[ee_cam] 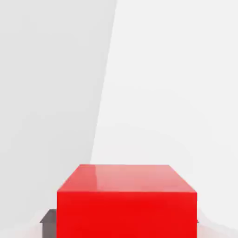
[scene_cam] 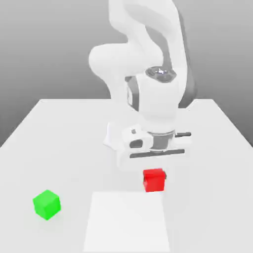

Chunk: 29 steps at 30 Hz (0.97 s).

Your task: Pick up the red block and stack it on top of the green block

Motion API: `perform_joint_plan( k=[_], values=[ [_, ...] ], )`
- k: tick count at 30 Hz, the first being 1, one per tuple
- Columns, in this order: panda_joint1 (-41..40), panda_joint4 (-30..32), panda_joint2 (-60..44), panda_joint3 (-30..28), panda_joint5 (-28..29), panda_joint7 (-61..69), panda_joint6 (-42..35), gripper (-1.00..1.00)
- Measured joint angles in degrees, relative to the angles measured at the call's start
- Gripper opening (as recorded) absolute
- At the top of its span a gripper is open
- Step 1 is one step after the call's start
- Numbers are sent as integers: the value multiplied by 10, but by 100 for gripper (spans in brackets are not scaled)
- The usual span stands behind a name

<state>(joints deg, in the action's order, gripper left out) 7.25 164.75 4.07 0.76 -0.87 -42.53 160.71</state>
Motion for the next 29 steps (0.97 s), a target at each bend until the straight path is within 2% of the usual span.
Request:
perform_joint_plan(
  k=[18, 20, 25, 26, 29],
  values=[
    [-230, -122, -32, -160, 11, 445, -91, -100],
    [-263, -128, -52, -155, -1, 469, -76, -100],
    [-257, -133, -125, -123, -43, 505, -10, -100],
    [-262, -133, -141, -117, -52, 512, 5, 100],
    [-262, -133, -141, -117, -52, 512, 5, 100]
  ],
)
